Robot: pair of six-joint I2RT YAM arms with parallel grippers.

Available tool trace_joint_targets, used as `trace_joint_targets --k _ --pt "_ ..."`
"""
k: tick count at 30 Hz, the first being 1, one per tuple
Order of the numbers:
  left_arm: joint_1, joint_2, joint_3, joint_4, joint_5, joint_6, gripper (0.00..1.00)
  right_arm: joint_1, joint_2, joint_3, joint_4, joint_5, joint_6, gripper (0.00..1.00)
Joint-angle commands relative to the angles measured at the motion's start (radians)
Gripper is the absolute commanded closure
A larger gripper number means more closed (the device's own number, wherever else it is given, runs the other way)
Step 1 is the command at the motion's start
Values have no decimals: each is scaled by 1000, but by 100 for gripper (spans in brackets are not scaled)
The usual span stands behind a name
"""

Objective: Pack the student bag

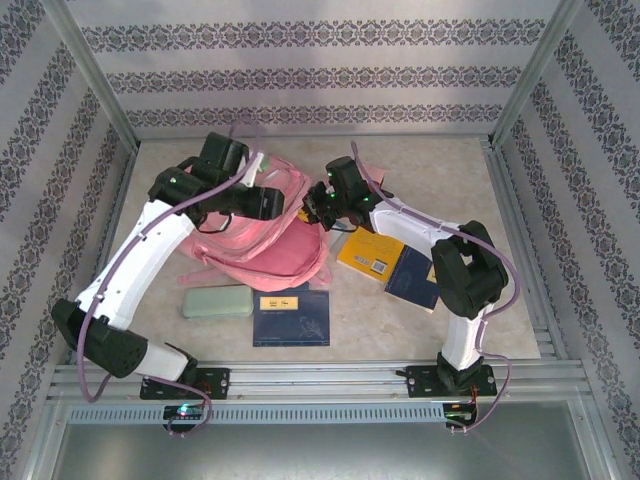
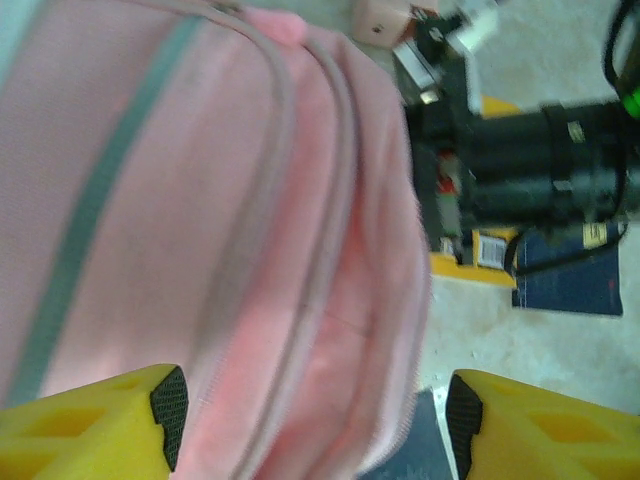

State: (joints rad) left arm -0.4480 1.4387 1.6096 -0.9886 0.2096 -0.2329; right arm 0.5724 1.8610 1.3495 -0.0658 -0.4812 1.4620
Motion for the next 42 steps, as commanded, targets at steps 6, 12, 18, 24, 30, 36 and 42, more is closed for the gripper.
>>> trace_joint_targets --k 6,12,18,24,30,36,42 --pt "-153 48 -13 -57 -155 81 33 9 -81 -1 121 -31 38 100" --pt "-208 104 -6 -33 -245 99 38 7 -89 -6 111 -27 32 100" --pt "-257 175 7 -9 -451 117 50 11 -95 -3 109 -27 34 100" --pt "-276 190 42 -7 -683 139 92 9 -113 -4 83 -13 15 100" --pt "-277 108 112 -4 -793 179 100 3 -134 -29 28 24 -45 100" --pt "-276 39 135 53 -925 282 100 35 -141 -98 -8 83 -120 100" --pt "-273 9 149 108 -926 340 100 82 -135 -146 7 136 -204 100"
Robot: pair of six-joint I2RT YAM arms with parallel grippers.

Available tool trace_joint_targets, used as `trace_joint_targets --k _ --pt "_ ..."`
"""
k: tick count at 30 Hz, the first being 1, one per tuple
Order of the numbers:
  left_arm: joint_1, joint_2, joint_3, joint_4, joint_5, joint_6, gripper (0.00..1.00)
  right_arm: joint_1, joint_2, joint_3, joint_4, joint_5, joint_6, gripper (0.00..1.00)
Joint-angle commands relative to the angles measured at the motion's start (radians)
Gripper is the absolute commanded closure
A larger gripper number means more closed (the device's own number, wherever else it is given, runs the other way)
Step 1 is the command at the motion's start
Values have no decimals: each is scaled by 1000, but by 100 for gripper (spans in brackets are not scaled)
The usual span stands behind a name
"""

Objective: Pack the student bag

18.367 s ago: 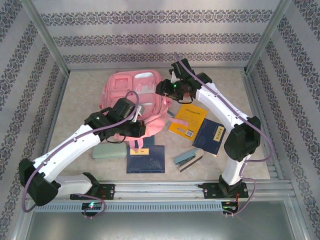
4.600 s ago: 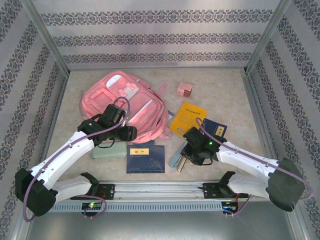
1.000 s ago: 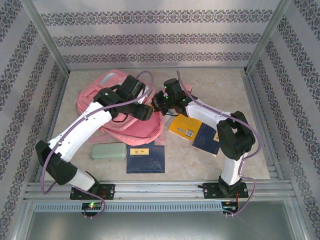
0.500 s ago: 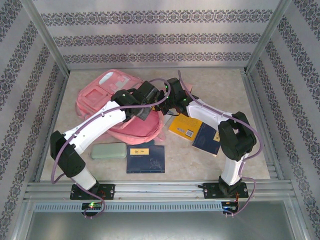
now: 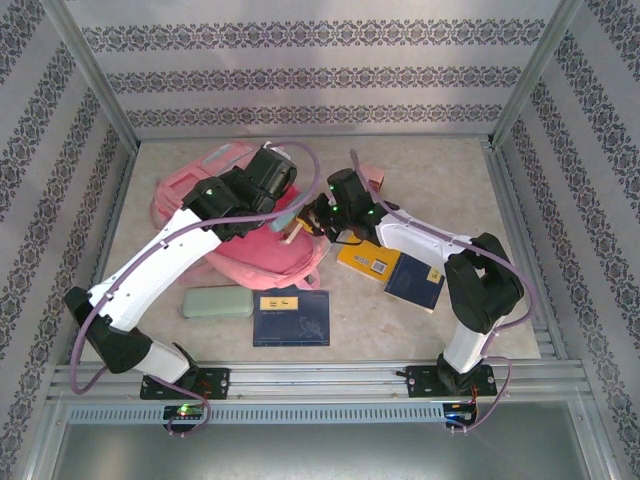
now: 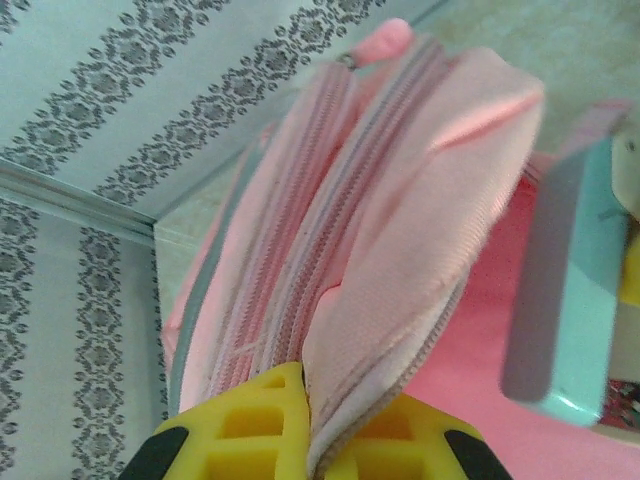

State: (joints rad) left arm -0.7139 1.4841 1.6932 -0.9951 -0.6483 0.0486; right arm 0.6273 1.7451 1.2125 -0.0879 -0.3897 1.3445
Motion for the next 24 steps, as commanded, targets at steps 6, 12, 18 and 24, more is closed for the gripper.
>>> trace_joint_targets --k 6,12,18,24 --pt "6 -11 88 79 99 -16 100 79 -38 -16 122 69 -131 100" --pt "38 28 99 84 238 -110 100 110 -34 -2 246 82 -41 100" --pt "59 46 131 117 322 -185 100 123 64 55 276 118 102 100" --pt "63 78 213 101 353 -197 100 140 188 179 257 297 146 94"
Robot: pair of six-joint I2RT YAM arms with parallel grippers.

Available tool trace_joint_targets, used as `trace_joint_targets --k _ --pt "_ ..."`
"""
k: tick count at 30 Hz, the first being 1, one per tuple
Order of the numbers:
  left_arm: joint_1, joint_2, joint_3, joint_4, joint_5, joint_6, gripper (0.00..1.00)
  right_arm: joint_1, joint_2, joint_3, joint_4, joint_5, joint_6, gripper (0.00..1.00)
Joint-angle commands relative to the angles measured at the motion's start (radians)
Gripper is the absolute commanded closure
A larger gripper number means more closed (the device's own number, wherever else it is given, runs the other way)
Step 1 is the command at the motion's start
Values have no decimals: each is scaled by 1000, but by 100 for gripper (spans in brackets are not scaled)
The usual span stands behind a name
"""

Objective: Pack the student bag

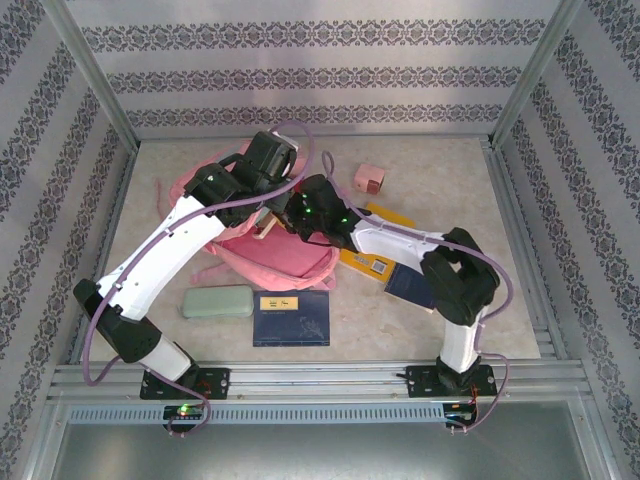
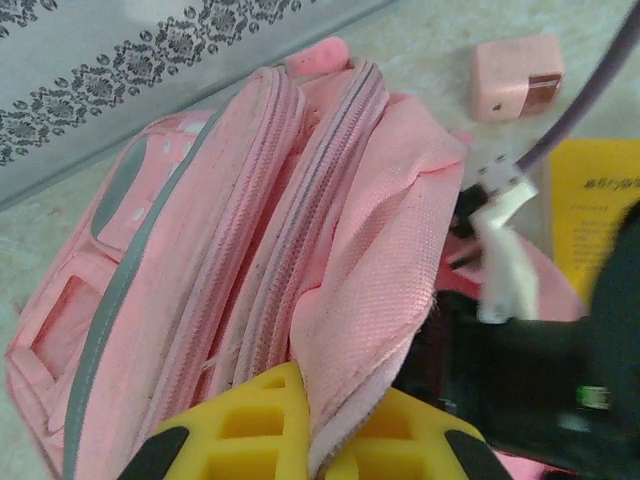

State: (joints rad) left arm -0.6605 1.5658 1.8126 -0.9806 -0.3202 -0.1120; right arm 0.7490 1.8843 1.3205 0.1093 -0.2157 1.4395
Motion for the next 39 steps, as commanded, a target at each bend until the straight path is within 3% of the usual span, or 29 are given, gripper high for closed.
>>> trace_joint_targets --k 1,4,6,9,11,14,21,29,39 --pt "12 2 109 77 31 -37 100 23 71 83 89 159 55 94" --pt "17 16 154 52 49 -37 100 34 166 207 85 210 14 91" --pt "27 22 175 36 57 -35 100 40 242 295 89 201 10 78" --pt "58 23 179 25 83 -42 100 41 317 388 85 172 2 47" --pt "86 19 171 24 113 -53 100 42 308 385 94 179 -30 37" --pt "118 12 139 38 141 -60 100 39 280 369 89 164 -96 32" --pt "190 -3 55 89 216 -92 100 37 175 282 97 71 -318 35" --pt "209 -25 -65 163 307 -119 100 18 -73 29 58 -66 -628 38" --pt "208 -49 -131 235 367 -116 100 -71 -462 -337 -85 78 -807 39"
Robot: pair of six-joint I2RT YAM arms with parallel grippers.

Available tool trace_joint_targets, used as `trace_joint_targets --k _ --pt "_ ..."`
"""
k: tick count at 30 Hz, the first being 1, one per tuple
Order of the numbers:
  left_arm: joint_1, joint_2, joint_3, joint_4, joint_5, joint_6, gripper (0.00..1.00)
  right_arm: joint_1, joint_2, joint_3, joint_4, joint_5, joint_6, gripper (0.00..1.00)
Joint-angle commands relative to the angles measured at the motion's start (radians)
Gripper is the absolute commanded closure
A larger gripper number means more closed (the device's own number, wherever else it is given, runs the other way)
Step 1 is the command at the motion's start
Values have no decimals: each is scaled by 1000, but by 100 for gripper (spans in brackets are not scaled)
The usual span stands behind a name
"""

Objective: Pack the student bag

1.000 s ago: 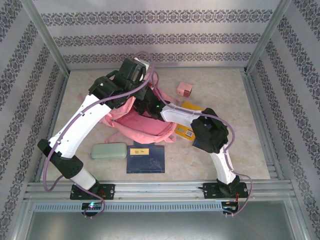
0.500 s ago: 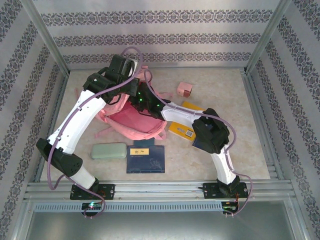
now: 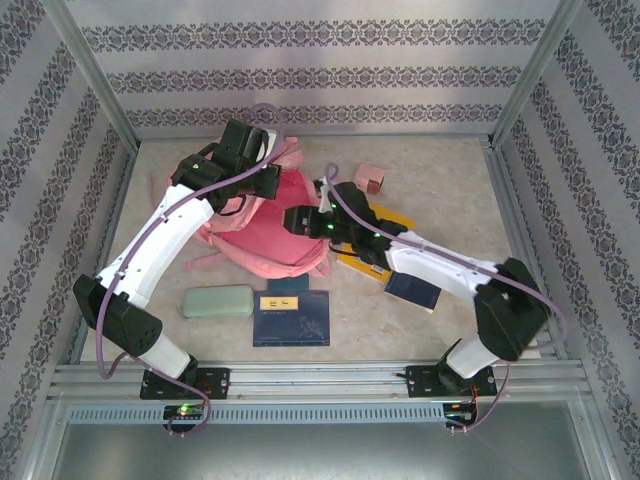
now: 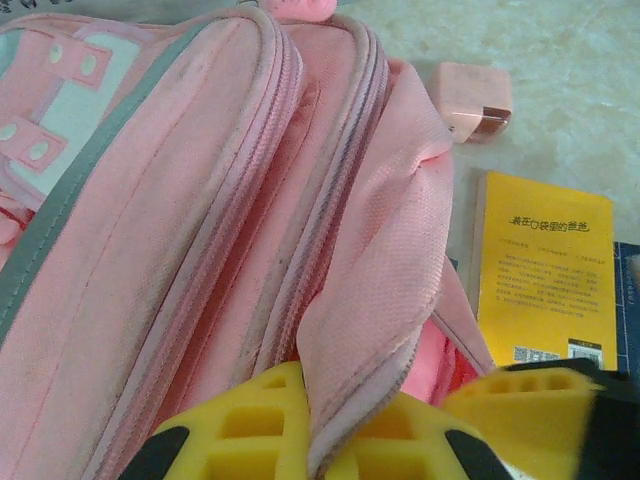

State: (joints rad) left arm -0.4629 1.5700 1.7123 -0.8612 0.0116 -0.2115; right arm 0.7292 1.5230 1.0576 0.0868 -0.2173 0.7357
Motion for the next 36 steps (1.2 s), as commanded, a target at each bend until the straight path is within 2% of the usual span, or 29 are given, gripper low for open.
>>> trace_joint_targets --k 1,5,8,11,15,18,23,27,32,36 --pt "12 -63 -61 142 46 -20 100 -68 -122 -83 -93 118 -118 39" --pt "10 -97 -184 246 88 -35 100 -163 -150 -71 -196 211 -140 39" --pt "9 -115 -264 314 116 -46 100 -241 -95 5 -290 283 -181 37" --pt "10 -126 -310 356 138 -60 100 -332 11 105 -342 244 -195 37" --pt "10 -144 -317 361 174 -76 100 -405 253 347 -438 181 -375 32" --pt "10 -171 -343 384 180 -85 100 -458 424 527 -512 151 -446 29" --pt "10 -180 -349 389 193 -78 100 -528 670 830 -626 65 -442 27" --pt "12 -172 -347 387 199 -77 100 -539 799 990 -708 31 -441 26" --pt "17 -164 -345 389 212 -78 100 -555 845 1022 -720 -7 -436 26" --pt "40 -159 -344 396 246 -98 100 -556 829 984 -705 -64 -430 26"
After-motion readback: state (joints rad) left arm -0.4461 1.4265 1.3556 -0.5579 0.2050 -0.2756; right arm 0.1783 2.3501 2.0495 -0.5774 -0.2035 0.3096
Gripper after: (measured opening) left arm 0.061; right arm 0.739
